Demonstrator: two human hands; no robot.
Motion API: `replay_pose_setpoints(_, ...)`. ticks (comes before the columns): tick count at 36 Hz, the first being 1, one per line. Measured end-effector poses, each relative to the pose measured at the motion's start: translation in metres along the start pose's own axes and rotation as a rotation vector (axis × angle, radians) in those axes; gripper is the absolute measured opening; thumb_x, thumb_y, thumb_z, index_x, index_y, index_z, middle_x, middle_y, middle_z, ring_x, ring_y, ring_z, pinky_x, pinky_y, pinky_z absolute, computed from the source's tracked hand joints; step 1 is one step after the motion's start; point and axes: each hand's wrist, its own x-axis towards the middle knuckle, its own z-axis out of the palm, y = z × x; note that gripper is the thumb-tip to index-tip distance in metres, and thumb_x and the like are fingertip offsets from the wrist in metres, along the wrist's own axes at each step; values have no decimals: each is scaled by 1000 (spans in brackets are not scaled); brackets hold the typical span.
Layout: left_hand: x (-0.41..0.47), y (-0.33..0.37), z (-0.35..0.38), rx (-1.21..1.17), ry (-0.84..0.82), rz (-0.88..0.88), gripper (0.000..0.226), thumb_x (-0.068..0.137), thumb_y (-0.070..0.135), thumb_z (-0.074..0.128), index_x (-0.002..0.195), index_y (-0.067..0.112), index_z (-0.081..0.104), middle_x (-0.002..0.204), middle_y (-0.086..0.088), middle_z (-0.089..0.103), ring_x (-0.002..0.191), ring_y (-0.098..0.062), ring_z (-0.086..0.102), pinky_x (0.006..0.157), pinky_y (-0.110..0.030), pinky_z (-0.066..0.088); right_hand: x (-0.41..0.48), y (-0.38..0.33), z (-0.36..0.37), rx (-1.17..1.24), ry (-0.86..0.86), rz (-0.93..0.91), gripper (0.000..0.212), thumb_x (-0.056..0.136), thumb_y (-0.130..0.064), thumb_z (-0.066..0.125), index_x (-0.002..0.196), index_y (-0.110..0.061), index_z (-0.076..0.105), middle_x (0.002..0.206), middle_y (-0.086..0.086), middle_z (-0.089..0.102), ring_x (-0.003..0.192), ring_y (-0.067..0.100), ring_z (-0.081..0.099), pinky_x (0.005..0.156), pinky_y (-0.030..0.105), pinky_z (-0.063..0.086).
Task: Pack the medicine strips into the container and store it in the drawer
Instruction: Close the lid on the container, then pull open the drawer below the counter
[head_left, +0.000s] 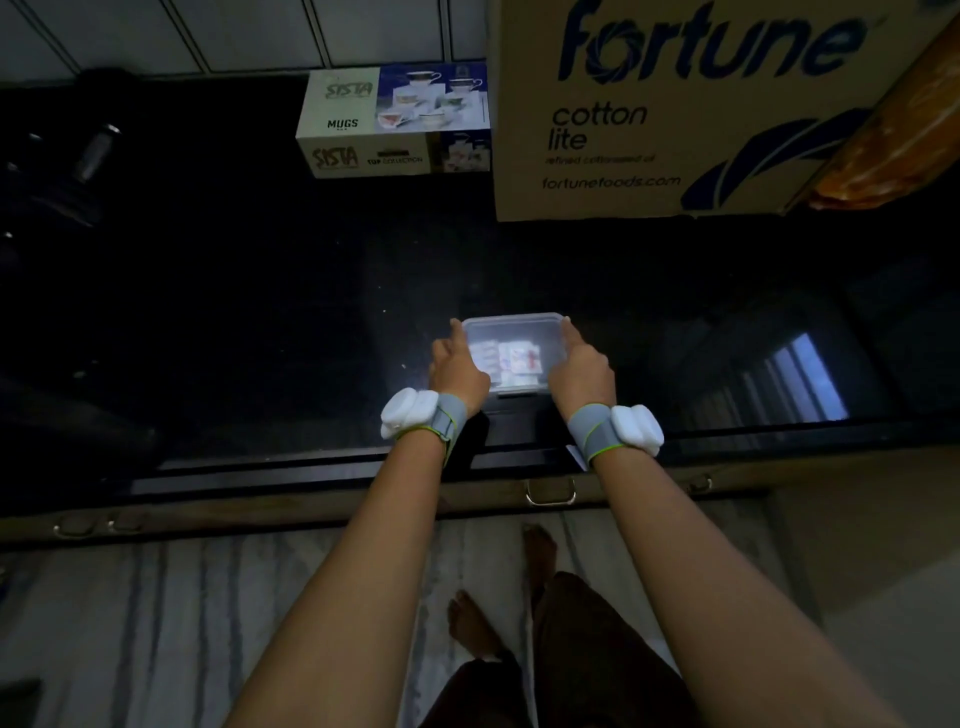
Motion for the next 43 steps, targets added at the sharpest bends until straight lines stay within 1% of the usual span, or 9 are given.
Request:
replay_pose_setpoints(14,-2,1,-6,-45,-44,-24,73,92,1,35,155,20,4,156,-16,16,140,-35,33,113,-30,27,3,3,-10,115,-21,9,63,90,-3,41,149,-27,34,143,14,51,129,36,50,100,33,43)
replay_pose_setpoints(20,-4,5,-20,-51,13,-12,66,95,8,35,155,18,9,160,-21,9,146,-35,22,119,-35,19,0,1,-24,227,140,-13,58,93,-4,40,148,-22,36,137,17,56,124,35,54,99,33,43)
replay_pose_setpoints(23,-10,10,-24,-19,72,58,59,95,15,38,152,15,23,156,-20,23,142,-36,29,118,-36,25,-13,-4,-31,262,206,-94,51,92,-1,39,140,-16,49,138,14,57,126,30,53,100,30,42)
replay_pose_setpoints(25,-19,13,-25,-36,105,131,45,95,19,42,139,13,48,145,-16,47,132,-33,45,110,-32,36,-23,-7,-31,283,186,-131,44,90,-1,40,126,-14,62,130,12,63,122,29,57,99,28,44)
replay_pose_setpoints(27,-32,15,-23,-136,58,164,31,92,22,48,110,12,70,116,-12,70,103,-29,64,97,-31,50,-32,-9,-27,293,136,-136,36,84,-6,46,105,-16,73,113,13,72,109,32,65,97,34,51)
replay_pose_setpoints(30,-56,13,-11,-169,-40,154,31,83,24,50,80,7,76,88,-16,77,78,-32,71,84,-41,59,-48,2,-19,189,-1,-109,26,79,-16,54,91,-12,77,101,17,75,98,35,69,90,41,55)
replay_pose_setpoints(34,-75,-9,21,-16,-132,97,38,84,24,49,89,-2,76,94,-23,76,87,-35,73,82,-41,60,-59,36,2,73,-141,-55,30,76,-15,51,90,-4,76,102,24,73,100,39,69,90,44,55)
replay_pose_setpoints(38,-84,-33,70,114,-279,25,38,91,22,47,105,-4,71,112,-26,70,104,-39,67,91,-43,55,-68,72,28,-118,-320,-42,33,85,-18,53,106,-2,72,117,22,68,113,34,64,94,34,49)
replay_pose_setpoints(43,-84,-46,118,290,-249,72,39,101,19,38,131,3,57,138,-21,55,127,-36,52,100,-35,41,-62,95,58,-274,-423,-113,37,94,-15,45,119,3,64,129,24,62,120,36,59,95,35,47)
